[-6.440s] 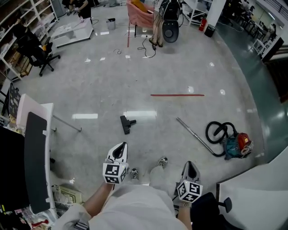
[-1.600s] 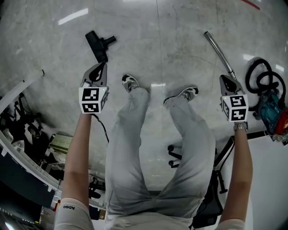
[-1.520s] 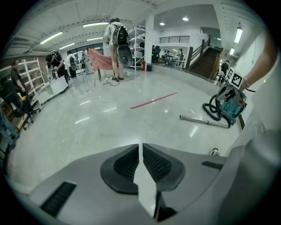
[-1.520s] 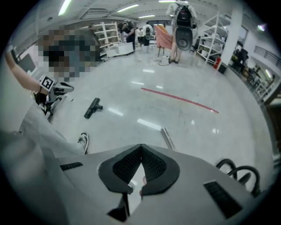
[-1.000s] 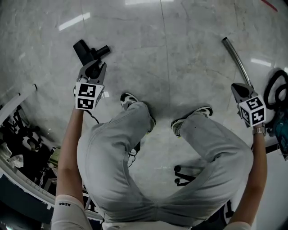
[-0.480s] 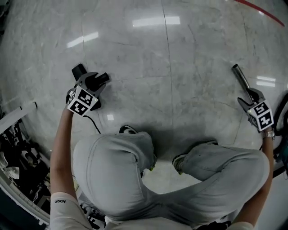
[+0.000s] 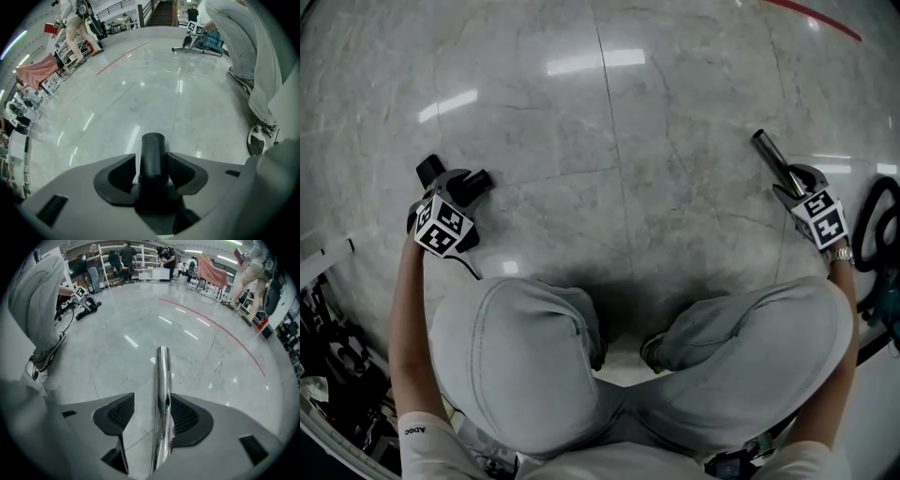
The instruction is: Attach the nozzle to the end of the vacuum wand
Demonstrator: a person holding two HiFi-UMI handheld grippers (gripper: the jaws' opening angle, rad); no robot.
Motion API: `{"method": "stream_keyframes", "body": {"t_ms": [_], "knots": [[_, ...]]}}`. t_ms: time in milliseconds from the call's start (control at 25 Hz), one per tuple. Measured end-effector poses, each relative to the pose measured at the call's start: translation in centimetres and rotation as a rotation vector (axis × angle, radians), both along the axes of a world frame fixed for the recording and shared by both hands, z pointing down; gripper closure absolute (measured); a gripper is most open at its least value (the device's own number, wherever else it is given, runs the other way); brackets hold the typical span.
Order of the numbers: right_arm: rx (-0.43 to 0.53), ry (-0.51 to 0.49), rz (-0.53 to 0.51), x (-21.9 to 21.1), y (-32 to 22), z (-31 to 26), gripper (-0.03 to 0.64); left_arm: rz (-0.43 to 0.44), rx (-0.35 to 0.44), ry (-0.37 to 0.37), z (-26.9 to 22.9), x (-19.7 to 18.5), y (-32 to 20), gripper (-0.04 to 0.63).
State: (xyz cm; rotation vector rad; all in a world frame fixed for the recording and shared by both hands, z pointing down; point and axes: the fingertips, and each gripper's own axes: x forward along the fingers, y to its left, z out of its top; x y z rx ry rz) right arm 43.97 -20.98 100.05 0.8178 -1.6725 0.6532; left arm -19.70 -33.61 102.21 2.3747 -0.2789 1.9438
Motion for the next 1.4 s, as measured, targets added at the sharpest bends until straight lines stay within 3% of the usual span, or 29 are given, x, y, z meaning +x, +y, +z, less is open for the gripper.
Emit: {"method": "stream_keyframes", "body": {"t_ms": [400,480,560,680,800,1200,1400], "knots": [[-0.005,0.127,0.020,1.7,-0.5,3.2,0.394,0.040,-0.029,-0.102,1.9,0.5,-0.4,0.391],[-0.004,0.122,0.009,1.4,-0.3,3.2,0.453,0.042,-0.027,-0.099,2.0,0.6,-0.5,0.402],[-0.006,0.100,-0.005,0.7,0.2,2.9,0.462,0.052,-0.023,-0.091,1.9,1.0,-0.4,0.407],[-0.003,0.058,-0.035,-0.9,0.3,2.4,0.462,0.094,0.000,-0.045,1.2,2.7,-0.5,0.408],[0.019,0.026,-0.077,-3.0,-0.2,1.8,0.462,0.197,0.023,-0.002,0.6,6.1,-0.4,0.410],[0.122,-0.058,-0.188,-10.2,-4.0,-1.3,0.462,0.372,0.045,0.217,-2.2,21.3,-1.5,0.411],[0.122,-0.043,-0.263,-12.3,-3.9,-1.6,0.460,0.450,0.043,0.324,-3.9,27.4,0.1,0.413]]}}
